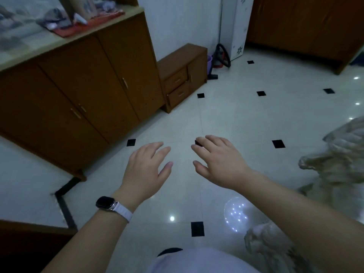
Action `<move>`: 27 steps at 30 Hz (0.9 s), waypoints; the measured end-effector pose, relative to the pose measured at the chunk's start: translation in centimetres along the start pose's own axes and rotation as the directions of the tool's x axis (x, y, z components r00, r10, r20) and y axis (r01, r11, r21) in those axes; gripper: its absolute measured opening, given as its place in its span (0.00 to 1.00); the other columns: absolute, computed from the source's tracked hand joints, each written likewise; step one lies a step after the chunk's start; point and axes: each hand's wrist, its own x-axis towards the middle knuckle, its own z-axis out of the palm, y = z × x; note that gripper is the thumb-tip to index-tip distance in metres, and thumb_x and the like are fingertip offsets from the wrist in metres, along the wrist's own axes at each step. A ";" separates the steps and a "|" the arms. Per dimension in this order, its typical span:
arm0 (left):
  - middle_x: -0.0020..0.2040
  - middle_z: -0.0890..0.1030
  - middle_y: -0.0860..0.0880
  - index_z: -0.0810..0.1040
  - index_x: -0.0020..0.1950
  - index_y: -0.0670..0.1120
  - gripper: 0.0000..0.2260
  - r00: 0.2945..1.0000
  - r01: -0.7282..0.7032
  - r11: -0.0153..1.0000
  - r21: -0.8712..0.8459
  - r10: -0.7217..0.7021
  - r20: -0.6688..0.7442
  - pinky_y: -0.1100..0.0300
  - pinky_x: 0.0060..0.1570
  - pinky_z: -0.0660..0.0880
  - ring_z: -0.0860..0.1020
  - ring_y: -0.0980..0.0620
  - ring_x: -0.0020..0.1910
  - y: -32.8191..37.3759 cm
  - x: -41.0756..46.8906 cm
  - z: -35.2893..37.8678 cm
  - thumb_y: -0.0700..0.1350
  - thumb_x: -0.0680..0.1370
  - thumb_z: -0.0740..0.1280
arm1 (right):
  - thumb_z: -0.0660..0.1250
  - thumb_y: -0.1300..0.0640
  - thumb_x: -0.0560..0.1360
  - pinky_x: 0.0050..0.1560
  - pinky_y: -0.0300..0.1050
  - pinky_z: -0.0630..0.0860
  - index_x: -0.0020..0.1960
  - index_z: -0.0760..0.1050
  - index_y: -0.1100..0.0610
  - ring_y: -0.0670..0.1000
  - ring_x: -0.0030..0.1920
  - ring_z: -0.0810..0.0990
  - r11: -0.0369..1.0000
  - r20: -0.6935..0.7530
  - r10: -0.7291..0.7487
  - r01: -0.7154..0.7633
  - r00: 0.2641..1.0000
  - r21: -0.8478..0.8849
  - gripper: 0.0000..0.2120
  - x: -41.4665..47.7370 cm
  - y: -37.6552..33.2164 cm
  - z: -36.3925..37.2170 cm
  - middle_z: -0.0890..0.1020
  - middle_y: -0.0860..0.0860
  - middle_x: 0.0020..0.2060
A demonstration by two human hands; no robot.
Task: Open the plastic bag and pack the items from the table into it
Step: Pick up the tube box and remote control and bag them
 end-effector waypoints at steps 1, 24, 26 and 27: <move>0.64 0.78 0.46 0.78 0.66 0.48 0.21 1.000 -0.028 1.000 -0.014 0.028 -0.007 0.50 0.59 0.71 0.75 0.45 0.62 0.1 1.6 0.6 0.56 0.79 0.59 | 0.58 0.44 0.76 0.59 0.54 0.74 0.61 0.77 0.56 0.61 0.60 0.77 1.000 -0.004 0.029 -0.029 1.000 -0.011 0.22 0.3 1.2 0.2 0.80 0.55 0.61; 0.62 0.80 0.44 0.80 0.63 0.46 0.20 0.791 -0.601 0.736 -0.312 0.605 -0.096 0.47 0.58 0.72 0.77 0.41 0.60 3.2 46.4 15.8 0.56 0.78 0.61 | 0.59 0.45 0.75 0.58 0.53 0.73 0.59 0.79 0.56 0.59 0.59 0.78 0.683 -0.125 0.672 -0.676 0.730 -0.276 0.21 14.3 26.5 2.6 0.81 0.54 0.59; 0.62 0.80 0.44 0.80 0.62 0.46 0.20 0.745 -0.655 0.685 -0.320 0.656 -0.121 0.48 0.58 0.71 0.77 0.41 0.60 5.2 48.9 16.4 0.55 0.78 0.61 | 0.59 0.45 0.75 0.57 0.53 0.74 0.59 0.79 0.56 0.60 0.58 0.78 0.636 -0.137 0.709 -0.711 0.692 -0.299 0.21 14.0 28.4 2.2 0.81 0.54 0.58; 0.61 0.80 0.44 0.80 0.62 0.46 0.20 0.726 -0.675 0.663 -0.323 0.676 -0.129 0.48 0.58 0.71 0.77 0.41 0.59 6.3 50.1 16.9 0.55 0.78 0.61 | 0.59 0.45 0.75 0.57 0.53 0.74 0.59 0.78 0.56 0.59 0.58 0.78 0.614 -0.140 0.727 -0.727 0.673 -0.307 0.21 13.7 29.5 2.0 0.81 0.54 0.58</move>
